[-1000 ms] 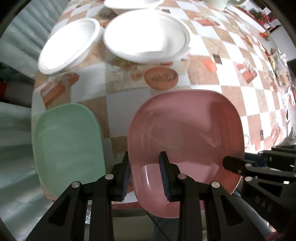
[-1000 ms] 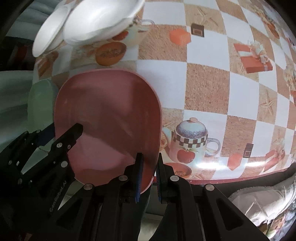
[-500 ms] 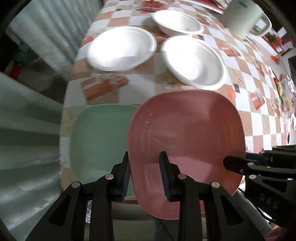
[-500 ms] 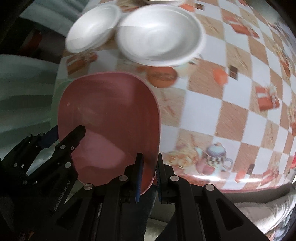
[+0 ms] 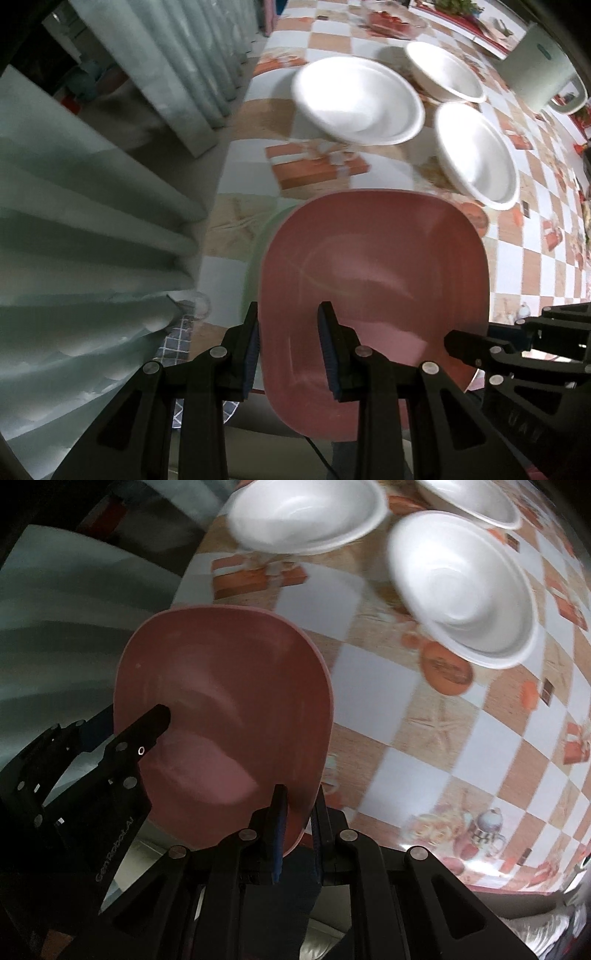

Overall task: Organize plates and bowls
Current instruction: 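Carry the pink plate with both tools over the green plate, then lower the pink plate onto the green plate and open both tools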

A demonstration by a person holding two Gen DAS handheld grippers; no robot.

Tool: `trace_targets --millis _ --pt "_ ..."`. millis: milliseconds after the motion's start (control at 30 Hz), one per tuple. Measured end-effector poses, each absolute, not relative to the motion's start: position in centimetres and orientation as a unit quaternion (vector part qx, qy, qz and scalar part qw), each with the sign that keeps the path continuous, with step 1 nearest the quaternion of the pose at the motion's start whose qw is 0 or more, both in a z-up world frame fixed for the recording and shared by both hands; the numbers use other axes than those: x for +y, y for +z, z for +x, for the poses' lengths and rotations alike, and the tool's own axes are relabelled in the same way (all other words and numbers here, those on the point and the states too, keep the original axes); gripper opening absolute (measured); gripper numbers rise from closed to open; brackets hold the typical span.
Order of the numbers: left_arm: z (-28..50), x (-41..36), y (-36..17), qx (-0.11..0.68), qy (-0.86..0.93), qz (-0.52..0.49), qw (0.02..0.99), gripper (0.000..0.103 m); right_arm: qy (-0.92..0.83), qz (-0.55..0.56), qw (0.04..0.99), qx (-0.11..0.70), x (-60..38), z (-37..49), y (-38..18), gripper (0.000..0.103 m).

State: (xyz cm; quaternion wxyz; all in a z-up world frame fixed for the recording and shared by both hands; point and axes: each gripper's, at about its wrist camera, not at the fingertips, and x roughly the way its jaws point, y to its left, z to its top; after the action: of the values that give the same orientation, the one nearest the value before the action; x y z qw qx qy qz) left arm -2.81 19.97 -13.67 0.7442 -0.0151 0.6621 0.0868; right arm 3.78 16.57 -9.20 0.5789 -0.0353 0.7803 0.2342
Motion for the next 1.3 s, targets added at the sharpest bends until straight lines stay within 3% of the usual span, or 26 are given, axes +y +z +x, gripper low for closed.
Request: trace_targets --millis 567,733,800,833,867,1000,1100,1300 --pt "-1.5 22.2 -16.5 0.675 0.09 -0.006 0.733 0.033 0.222 -0.011 0.56 0.798 20.5 4.0 -13.8 0.014" --pt "-1.2 22.3 -17.1 0.675 0.088 0.003 0.732 0.049 0.224 0.005 0.56 0.798 20.6 4.1 -14.4 0.015" --pt "-1.2 22.0 -17.0 0.67 0.096 0.018 0.736 0.067 0.225 0.008 0.56 0.797 20.5 4.3 -14.5 0.015" --pt "-1.2 21.9 -16.9 0.668 0.099 0.025 0.737 0.069 0.225 0.01 0.56 0.798 19.7 4.6 -14.2 0.015" --pt "-1.3 21.8 -16.9 0.668 0.1 0.028 0.737 0.073 0.223 0.011 0.56 0.798 19.6 4.7 -14.1 0.017" --pt "-1.4 22.4 -16.7 0.666 0.113 0.021 0.737 0.081 0.208 -0.009 0.579 0.788 18.5 5.4 -13.5 0.086" --pt "-1.5 23.3 -16.5 0.668 0.123 -0.005 0.734 0.09 0.206 0.011 0.586 0.784 16.8 6.1 -13.0 0.089" --pt "-0.7 23.1 -15.3 0.671 0.093 -0.044 0.735 0.092 0.169 0.031 0.602 0.78 12.2 7.0 -12.4 0.089"
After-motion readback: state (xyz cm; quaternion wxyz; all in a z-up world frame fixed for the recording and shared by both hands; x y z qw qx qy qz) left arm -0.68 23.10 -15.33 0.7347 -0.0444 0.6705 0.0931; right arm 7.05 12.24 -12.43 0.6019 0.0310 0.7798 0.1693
